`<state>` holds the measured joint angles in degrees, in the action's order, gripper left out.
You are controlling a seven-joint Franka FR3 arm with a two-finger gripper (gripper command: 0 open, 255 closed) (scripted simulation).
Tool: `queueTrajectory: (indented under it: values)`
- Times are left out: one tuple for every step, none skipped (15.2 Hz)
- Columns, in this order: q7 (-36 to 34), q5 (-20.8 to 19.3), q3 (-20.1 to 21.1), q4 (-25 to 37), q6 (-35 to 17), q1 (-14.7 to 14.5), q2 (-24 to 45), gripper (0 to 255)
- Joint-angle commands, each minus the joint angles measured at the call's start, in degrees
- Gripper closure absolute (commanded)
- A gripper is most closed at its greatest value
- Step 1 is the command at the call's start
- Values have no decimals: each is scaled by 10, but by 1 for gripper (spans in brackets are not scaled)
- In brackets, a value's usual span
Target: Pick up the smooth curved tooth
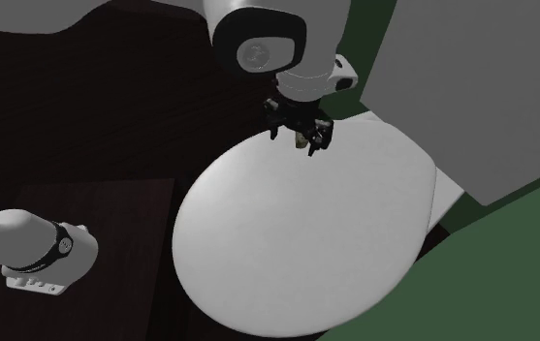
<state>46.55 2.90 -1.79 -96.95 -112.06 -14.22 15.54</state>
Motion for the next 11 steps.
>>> queueTrajectory:
  values:
    - [21,3,9,40,2,-5,34,0]
    - [30,4,14,60,4,-8,51,0]
    - [38,5,19,81,7,-11,68,0]
    - [47,5,24,103,10,-14,85,0]
    - [55,5,30,125,13,-17,102,0]
    - [56,5,30,119,6,-17,103,0]
    - [56,5,30,114,-1,-17,105,0]
    - [56,5,30,109,-8,-17,107,0]
    - [57,5,30,104,-14,-17,109,0]
    - [57,5,30,100,-21,-17,111,0]
    - [57,5,30,95,-28,-17,113,0]
